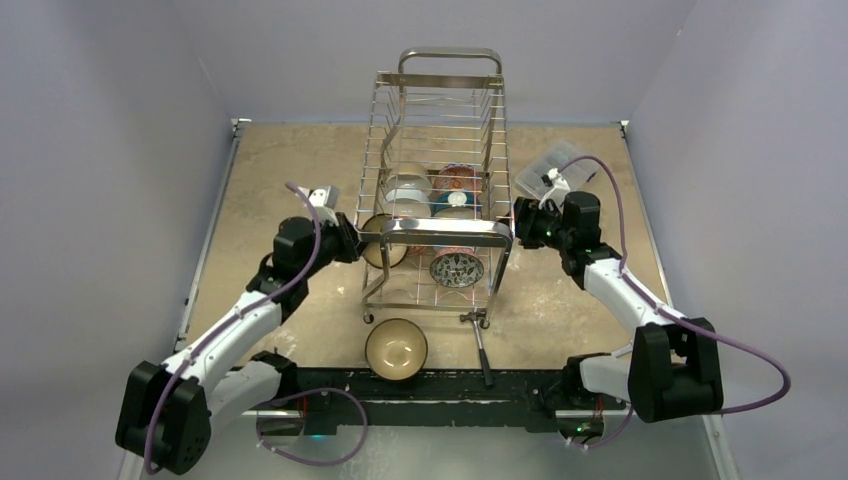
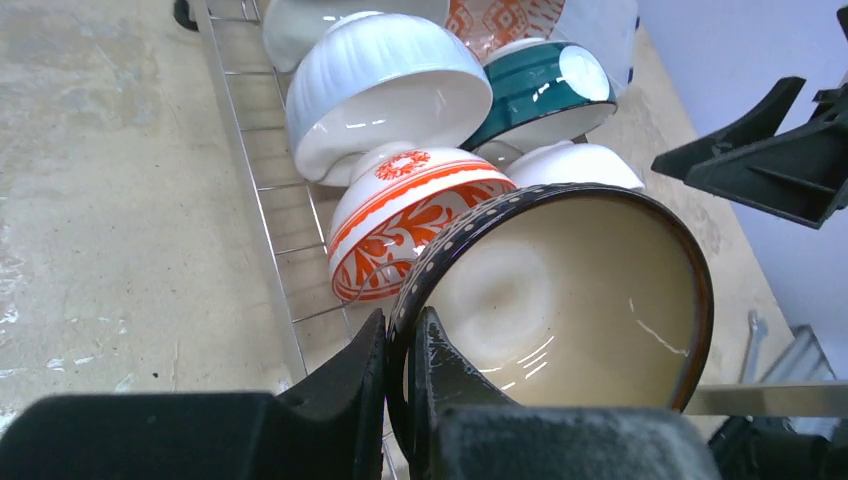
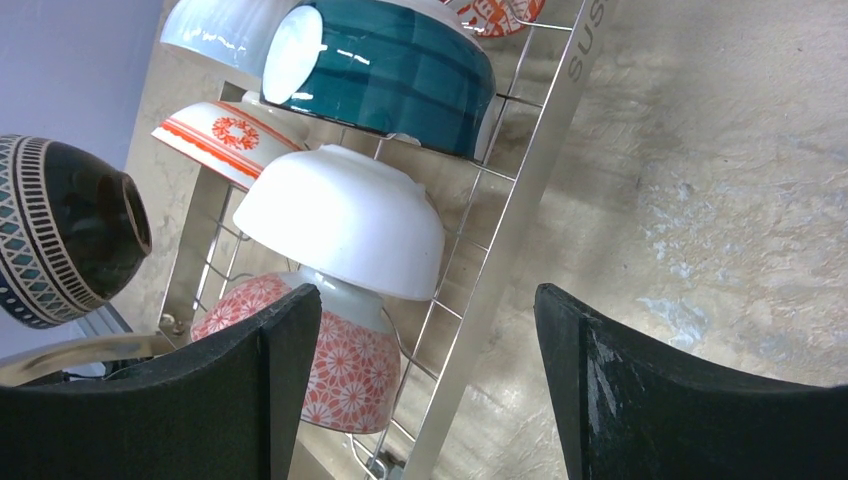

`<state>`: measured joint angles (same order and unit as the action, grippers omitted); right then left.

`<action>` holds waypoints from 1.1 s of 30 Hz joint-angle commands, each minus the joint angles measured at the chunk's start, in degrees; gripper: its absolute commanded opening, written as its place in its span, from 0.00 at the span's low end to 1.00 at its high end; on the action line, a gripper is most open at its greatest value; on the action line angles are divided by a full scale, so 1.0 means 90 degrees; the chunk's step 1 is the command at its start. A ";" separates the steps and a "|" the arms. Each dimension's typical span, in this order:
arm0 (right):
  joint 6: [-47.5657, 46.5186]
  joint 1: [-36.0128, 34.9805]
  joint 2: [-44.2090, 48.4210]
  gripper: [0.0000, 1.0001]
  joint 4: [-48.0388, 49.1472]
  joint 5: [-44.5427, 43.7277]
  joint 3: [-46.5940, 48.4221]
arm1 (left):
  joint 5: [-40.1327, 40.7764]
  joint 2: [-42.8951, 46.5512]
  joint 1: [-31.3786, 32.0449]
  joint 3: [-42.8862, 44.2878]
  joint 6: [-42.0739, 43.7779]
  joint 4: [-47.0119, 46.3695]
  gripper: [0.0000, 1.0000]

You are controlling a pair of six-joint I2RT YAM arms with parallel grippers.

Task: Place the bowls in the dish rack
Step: Adjust the dish rack at the center of the board.

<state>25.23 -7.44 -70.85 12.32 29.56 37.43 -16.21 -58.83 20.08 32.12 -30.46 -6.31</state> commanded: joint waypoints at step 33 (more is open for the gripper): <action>-0.0104 0.0016 0.0118 0.79 0.0387 0.0253 -0.0576 | 0.4421 -0.1109 0.2865 -0.2374 0.4628 -0.7318 0.00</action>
<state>24.38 -7.44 -68.88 13.02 29.78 32.60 19.75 -67.42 44.66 10.85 5.87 -56.84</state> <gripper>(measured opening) 0.798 0.063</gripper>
